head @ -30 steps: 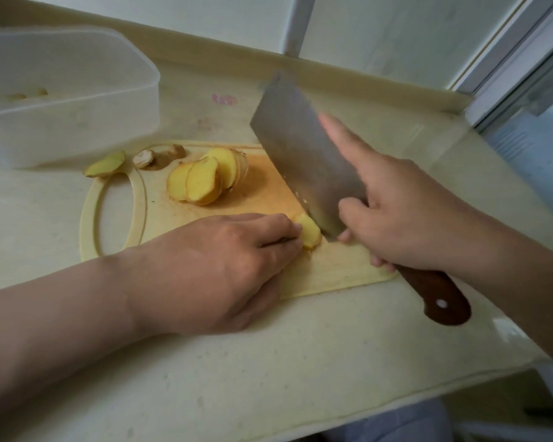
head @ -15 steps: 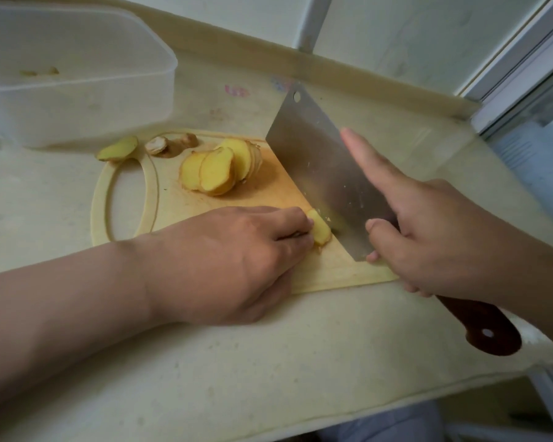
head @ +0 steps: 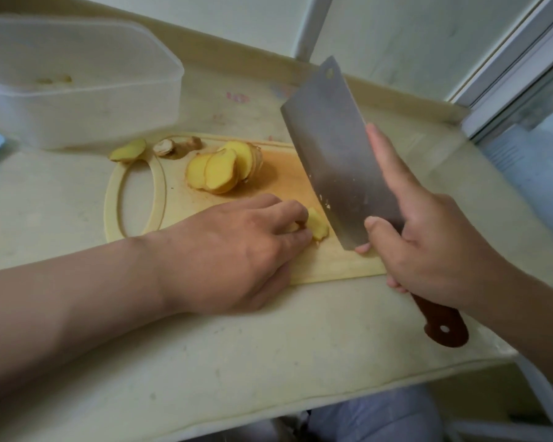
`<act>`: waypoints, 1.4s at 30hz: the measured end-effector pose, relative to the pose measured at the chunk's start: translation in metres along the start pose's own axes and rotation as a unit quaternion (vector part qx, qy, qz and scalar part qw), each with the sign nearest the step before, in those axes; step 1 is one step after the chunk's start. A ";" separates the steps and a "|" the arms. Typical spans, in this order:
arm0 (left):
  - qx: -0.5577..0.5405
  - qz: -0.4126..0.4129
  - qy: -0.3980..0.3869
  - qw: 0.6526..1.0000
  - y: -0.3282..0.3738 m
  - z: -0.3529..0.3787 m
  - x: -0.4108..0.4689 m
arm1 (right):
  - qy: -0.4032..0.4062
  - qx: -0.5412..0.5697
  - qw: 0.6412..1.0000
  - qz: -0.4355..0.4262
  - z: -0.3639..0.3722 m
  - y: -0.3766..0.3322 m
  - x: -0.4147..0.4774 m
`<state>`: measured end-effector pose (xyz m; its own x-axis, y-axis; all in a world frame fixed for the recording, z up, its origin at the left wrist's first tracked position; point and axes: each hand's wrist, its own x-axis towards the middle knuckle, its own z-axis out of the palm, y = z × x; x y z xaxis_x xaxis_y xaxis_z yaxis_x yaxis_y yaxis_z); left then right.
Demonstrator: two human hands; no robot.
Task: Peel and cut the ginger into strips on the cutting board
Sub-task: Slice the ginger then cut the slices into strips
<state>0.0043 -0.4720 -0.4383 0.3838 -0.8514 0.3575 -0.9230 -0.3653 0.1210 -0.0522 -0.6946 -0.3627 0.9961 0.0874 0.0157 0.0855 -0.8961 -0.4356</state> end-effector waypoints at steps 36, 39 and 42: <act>-0.002 0.016 0.005 1.000 -0.001 0.002 0.002 | -0.098 -0.049 0.994 0.022 -0.004 -0.027 0.040; 0.002 0.010 0.001 1.000 -0.001 0.001 -0.001 | -0.039 -0.030 0.999 0.006 0.003 -0.019 0.024; 0.004 0.008 0.005 1.000 -0.002 0.002 -0.001 | -0.003 -0.006 1.000 0.010 0.004 -0.011 0.002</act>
<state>0.0054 -0.4715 -0.4407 0.3692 -0.8529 0.3691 -0.9285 -0.3551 0.1081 -0.0517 -0.6826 -0.3616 0.9974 0.0725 0.0020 0.0665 -0.9025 -0.4256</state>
